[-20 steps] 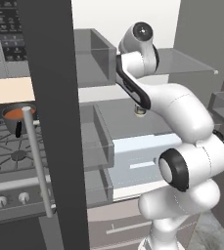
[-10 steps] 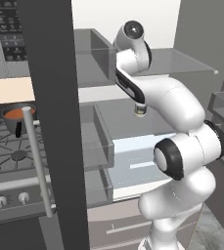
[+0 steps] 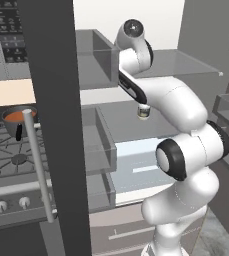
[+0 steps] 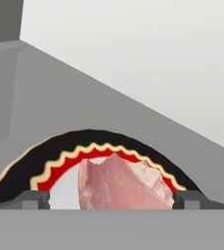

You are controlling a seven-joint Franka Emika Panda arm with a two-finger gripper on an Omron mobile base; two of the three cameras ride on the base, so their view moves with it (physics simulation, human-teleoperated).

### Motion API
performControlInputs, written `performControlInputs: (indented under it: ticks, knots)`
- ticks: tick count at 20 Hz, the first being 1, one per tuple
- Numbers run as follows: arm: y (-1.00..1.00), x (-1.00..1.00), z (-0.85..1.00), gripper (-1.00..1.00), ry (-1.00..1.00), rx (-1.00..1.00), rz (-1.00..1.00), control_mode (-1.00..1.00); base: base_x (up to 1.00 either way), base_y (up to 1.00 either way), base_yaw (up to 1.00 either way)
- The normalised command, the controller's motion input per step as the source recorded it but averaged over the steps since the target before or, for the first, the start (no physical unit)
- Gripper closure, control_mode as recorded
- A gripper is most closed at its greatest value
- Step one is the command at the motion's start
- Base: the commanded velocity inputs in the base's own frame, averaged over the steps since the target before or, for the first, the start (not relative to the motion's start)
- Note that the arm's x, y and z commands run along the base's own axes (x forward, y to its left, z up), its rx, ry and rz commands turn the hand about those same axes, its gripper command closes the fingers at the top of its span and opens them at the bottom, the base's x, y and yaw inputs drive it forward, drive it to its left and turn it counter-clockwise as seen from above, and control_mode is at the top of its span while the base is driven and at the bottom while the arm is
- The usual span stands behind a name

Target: Retrieve the steak from the fridge and place it on the saucepan with marinade on the stove.

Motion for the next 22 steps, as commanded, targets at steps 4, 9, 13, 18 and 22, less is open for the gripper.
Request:
performControlInputs:
  ticks: [4, 9, 13, 18, 22]
  knots:
    - [0.0, 0.09, -0.19, -1.0, 0.0, -0.04, 0.0, -1.0, 0.0, 0.0, 0.0]
    - [0.0, 0.17, -0.18, -1.0, 0.0, -0.03, 0.0, -1.0, 0.0, 0.0, 0.0]
    - [0.0, 0.24, -0.04, -1.0, 0.0, 0.0, 0.0, -1.0, 0.0, 0.0, 0.0]
    - [-0.01, 0.22, 0.0, -1.0, 0.0, 0.0, -0.01, -1.0, 0.0, 0.0, 0.0]
    - [0.0, 0.04, 0.0, -1.0, 0.0, 0.0, 0.0, -1.0, 0.0, 0.0, 0.0]
